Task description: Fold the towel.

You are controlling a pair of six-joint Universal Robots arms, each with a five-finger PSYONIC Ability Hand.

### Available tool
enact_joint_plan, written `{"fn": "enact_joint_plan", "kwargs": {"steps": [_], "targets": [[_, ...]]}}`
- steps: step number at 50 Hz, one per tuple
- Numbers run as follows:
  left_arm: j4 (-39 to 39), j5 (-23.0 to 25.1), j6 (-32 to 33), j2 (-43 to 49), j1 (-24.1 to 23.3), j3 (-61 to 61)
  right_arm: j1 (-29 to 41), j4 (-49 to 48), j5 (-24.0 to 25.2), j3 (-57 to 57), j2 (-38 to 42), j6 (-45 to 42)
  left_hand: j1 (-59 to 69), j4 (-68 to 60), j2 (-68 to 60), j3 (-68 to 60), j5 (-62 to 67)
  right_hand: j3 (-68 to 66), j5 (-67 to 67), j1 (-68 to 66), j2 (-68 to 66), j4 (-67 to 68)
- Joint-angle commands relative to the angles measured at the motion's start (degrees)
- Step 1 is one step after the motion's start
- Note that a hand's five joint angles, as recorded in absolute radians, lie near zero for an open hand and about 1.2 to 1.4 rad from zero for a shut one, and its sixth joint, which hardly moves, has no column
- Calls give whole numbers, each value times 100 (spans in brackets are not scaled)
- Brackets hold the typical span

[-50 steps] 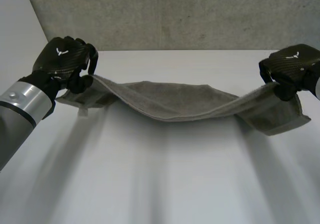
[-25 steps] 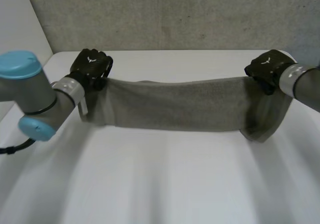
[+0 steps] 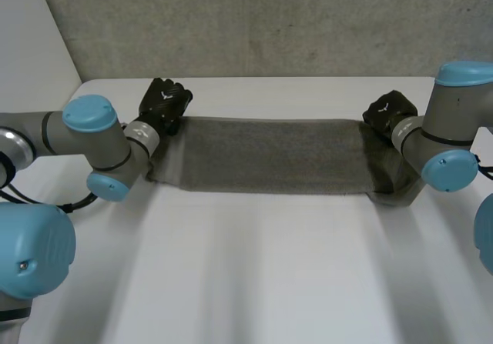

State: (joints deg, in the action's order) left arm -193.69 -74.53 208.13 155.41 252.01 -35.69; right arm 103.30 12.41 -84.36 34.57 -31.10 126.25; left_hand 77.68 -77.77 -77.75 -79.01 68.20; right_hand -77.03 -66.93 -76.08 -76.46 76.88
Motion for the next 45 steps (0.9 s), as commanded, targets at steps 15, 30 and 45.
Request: {"fn": "enact_joint_plan", "kwargs": {"steps": [15, 30, 45], "targets": [[94, 0, -9, -450, -144, -236, 23, -247, -54, 85, -344, 119, 232, -223, -225, -99, 180, -297, -307, -392, -354, 312], [59, 52, -106, -574, -135, -526, 146, -195, -1, 164, -353, 40, 232, -223, -225, -99, 180, -297, -307, -392, -354, 312], [-2, 17, -71, 218, -135, 89, 146, -247, 25, -373, 377, 22, 232, -223, -225, -99, 180, -297, -307, -392, -354, 312]]}}
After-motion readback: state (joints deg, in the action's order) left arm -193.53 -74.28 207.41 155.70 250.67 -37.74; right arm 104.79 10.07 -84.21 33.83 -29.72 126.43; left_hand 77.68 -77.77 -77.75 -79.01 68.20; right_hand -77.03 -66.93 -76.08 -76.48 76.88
